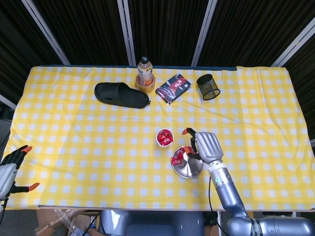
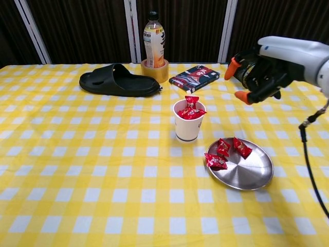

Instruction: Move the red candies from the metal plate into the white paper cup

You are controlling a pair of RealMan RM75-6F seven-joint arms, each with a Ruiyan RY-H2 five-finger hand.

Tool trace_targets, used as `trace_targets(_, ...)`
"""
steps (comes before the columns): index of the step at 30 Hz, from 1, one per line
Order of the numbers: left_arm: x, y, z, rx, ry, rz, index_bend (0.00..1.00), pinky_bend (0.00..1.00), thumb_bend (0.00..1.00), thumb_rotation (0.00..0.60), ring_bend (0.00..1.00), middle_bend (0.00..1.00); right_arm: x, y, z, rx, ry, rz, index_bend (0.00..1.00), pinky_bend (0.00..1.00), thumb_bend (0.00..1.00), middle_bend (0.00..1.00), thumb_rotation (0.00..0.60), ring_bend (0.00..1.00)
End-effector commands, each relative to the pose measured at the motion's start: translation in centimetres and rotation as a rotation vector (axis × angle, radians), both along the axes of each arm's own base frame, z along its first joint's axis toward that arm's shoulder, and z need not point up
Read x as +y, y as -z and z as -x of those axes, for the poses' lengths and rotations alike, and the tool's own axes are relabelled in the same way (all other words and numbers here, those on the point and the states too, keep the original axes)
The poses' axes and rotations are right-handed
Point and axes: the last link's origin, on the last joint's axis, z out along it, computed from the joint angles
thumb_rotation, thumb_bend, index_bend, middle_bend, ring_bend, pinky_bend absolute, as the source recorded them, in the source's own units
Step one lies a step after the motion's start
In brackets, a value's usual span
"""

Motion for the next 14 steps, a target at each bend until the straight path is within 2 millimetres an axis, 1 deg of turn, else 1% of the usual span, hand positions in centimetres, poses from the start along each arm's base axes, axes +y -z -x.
trace_targets(1, -0.1, -0.1, -0.1, 0.005, 0.022, -0.008, 0.00, 0.00, 0.05, 0.600, 0.00, 0.00, 3.2, -3.1, 4.5, 0.062, 0.021, 0.043, 0.16, 0.39, 0.45, 0.39, 0.600, 0.30)
trace_targets(3, -0.3, -0.1, -0.2, 0.015, 0.042, -0.011, 0.00, 0.00, 0.05, 0.600, 0.00, 0.00, 4.9, -4.4, 6.7, 0.115, 0.019, 0.055, 0.04, 0.20, 0.43, 0.20, 0.600, 0.09)
trace_targets(5, -0.4, -0.1, -0.2, 0.037, 0.063, -0.009, 0.00, 0.00, 0.05, 0.600, 0.00, 0.00, 6.5, -5.4, 9.0, 0.171, 0.028, 0.058, 0.00, 0.08, 0.41, 0.06, 0.600, 0.01)
trace_targets(6, -0.5, -0.1, -0.2, 0.050, 0.071, -0.008, 0.00, 0.00, 0.05, 0.600, 0.00, 0.00, 7.3, -5.9, 10.0, 0.194, 0.037, 0.059, 0.00, 0.03, 0.40, 0.02, 0.600, 0.00)
trace_targets(9, -0.8, 0.0, -0.2, 0.091, 0.094, -0.001, 0.00, 0.00, 0.05, 0.600, 0.00, 0.00, 9.3, -7.3, 12.7, 0.230, 0.081, 0.059, 0.00, 0.00, 0.37, 0.00, 0.600, 0.00)
trace_targets(11, -0.9, 0.0, -0.3, 0.119, 0.111, -0.003, 0.00, 0.00, 0.04, 0.600, 0.00, 0.00, 10.2, -8.3, 14.1, 0.256, 0.099, 0.073, 0.00, 0.00, 0.36, 0.00, 0.600, 0.00)
trace_targets(14, -1.1, 0.0, -0.3, 0.158, 0.135, -0.012, 0.00, 0.00, 0.04, 0.600, 0.00, 0.00, 11.2, -9.3, 15.6, 0.304, 0.095, 0.109, 0.00, 0.00, 0.34, 0.00, 0.600, 0.00)
